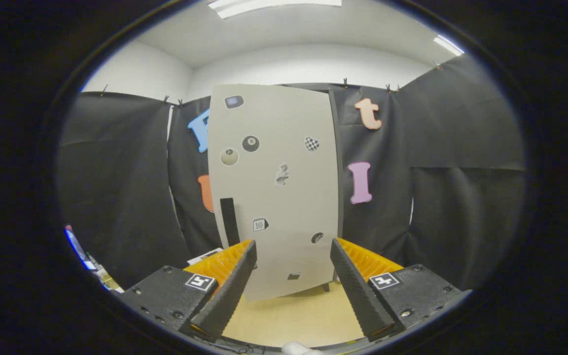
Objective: Open the shoe cabinet door, grab the shoes and put them into the shoe cabinet, then close the shoe cabinet door.
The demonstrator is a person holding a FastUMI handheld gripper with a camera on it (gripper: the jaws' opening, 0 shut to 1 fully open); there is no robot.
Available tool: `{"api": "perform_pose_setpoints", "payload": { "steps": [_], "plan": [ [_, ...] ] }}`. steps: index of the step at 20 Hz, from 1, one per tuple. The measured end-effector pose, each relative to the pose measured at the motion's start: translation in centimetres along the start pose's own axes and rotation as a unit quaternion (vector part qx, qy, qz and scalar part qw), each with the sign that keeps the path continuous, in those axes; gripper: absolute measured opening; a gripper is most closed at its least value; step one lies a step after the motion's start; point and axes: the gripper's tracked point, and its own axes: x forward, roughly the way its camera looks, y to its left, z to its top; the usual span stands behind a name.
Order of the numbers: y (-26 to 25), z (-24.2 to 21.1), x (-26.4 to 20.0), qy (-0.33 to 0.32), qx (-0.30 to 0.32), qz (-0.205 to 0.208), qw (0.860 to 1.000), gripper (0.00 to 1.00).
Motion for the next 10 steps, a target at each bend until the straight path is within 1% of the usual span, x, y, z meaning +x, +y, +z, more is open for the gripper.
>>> {"api": "perform_pose_setpoints", "payload": {
  "steps": [7, 10],
  "plan": [
    [0.4, 0.2, -3.5, -0.011, -0.008, -0.029, 0.999, 0.99],
    [0.8, -0.1, -4.4, -0.008, -0.009, -0.025, 1.0, 0.99]
  ]
}}
